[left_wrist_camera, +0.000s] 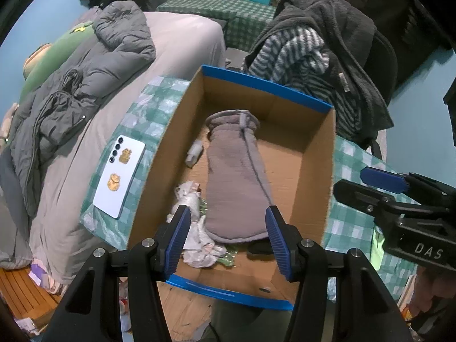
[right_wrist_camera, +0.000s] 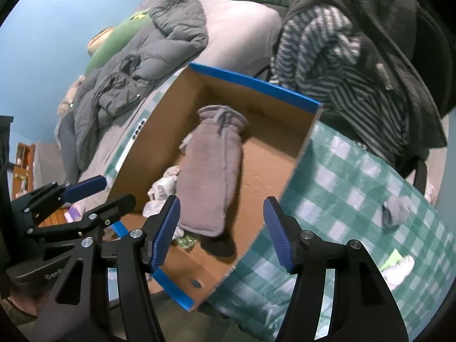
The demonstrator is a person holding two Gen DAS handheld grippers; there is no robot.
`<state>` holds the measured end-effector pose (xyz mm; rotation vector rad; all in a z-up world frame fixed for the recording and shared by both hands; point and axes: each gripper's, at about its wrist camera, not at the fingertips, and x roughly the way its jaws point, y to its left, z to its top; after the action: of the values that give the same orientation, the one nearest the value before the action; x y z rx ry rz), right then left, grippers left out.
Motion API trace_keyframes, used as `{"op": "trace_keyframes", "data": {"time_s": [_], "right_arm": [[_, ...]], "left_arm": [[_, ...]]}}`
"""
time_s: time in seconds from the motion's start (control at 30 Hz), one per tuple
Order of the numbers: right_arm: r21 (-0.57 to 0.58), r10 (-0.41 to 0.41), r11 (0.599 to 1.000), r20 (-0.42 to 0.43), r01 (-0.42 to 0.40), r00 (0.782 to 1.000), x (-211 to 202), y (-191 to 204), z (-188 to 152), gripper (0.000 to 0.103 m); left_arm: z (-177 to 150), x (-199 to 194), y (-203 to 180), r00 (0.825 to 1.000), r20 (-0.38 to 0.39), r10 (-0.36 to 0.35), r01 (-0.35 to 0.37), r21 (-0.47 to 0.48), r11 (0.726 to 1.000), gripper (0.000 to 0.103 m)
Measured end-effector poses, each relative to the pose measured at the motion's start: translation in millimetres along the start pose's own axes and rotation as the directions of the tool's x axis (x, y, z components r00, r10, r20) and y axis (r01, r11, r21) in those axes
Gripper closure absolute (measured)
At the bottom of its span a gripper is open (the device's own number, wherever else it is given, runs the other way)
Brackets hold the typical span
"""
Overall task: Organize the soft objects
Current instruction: 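Open the right gripper to drop the grey-brown fuzzy sock into the box, then move both grippers back over the tablecloth toward the remaining items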
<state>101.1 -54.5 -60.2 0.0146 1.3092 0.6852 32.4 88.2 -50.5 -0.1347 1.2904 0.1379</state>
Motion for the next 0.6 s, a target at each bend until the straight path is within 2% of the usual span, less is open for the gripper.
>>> {"op": "trace_keyframes", "data": {"time_s": [0.6], "right_arm": [[0.183, -0.066, 0.982, 0.09, 0.049, 0.994, -61.4, -81.2, -48.0, 0.038]], "left_arm": [[-12.8, -15.9, -81.9, 1.0, 0.014, -0.021, 0.019, 0.171, 0.985, 0.043]]}}
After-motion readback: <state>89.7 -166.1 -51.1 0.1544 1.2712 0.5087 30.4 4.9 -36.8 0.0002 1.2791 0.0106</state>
